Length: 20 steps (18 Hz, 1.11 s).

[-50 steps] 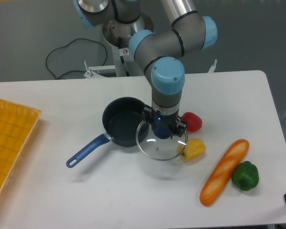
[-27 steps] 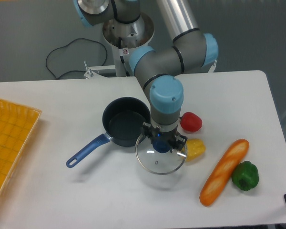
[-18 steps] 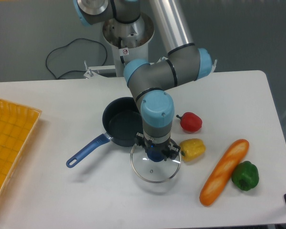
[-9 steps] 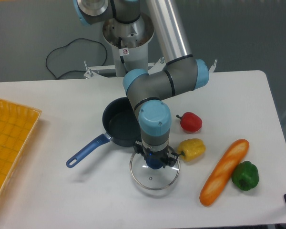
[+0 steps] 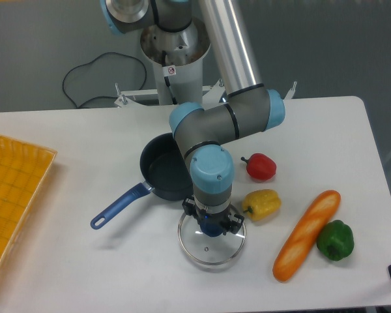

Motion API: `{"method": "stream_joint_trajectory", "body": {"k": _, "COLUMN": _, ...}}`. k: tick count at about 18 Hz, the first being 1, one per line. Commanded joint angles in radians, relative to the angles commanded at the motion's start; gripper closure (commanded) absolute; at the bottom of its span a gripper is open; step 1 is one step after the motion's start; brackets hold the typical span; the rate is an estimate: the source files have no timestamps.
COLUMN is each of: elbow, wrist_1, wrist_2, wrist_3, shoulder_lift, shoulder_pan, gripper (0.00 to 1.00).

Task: Place the lid on the table
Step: 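Set the glass lid flat on the table and hold it there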

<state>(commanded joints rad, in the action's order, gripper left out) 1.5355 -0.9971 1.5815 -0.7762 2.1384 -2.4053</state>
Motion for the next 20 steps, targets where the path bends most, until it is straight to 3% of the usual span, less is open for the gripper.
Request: {"method": "stream_joint_trajectory", "body": {"k": 20, "elbow": -0.008, "wrist_1": 0.0, "wrist_2": 0.002, "wrist_3": -0.002, "shoulder_lift": 0.025, "shoulder_pan": 0.008, "gripper": 0.45}}
